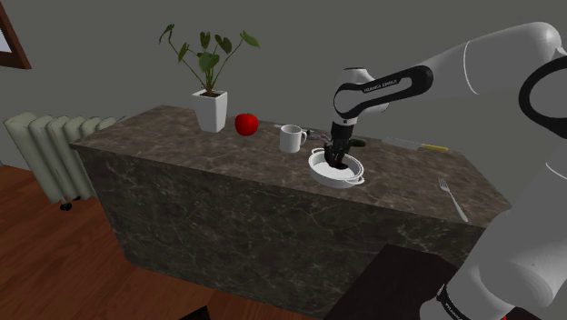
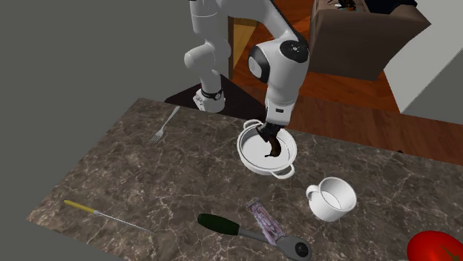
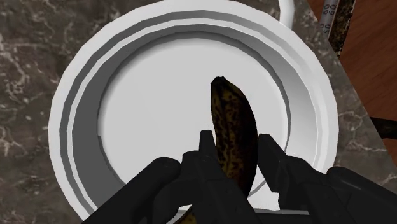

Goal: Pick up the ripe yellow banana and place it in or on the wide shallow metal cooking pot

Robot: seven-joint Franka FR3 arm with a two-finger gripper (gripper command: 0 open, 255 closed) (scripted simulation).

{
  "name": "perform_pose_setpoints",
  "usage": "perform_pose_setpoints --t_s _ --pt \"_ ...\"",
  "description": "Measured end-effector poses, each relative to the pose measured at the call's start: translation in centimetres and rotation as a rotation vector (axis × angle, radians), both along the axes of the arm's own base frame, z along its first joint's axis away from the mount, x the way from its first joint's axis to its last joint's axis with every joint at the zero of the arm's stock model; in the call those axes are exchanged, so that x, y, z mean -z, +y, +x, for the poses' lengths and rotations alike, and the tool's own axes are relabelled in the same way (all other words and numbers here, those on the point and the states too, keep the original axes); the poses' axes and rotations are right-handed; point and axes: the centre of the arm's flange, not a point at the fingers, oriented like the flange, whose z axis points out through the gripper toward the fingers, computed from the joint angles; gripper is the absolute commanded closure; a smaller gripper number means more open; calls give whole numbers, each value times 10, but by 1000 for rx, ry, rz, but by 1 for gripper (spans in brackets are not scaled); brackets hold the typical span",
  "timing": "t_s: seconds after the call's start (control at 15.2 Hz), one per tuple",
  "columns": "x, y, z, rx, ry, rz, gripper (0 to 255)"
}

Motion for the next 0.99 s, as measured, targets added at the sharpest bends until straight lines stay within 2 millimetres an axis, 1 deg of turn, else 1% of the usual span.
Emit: perform_pose_setpoints --t_s 0.2,0.26,0.66,0.79,0.92,0.99 --pt "0 0 0 0 0 0 255" --pt "0 0 0 0 0 0 0" --pt "0 0 0 0 0 0 0" --pt "-15 1 0 0 -1 0 0" --pt "-40 -2 1 0 -2 0 0" --pt "-45 -1 3 0 -2 0 0"
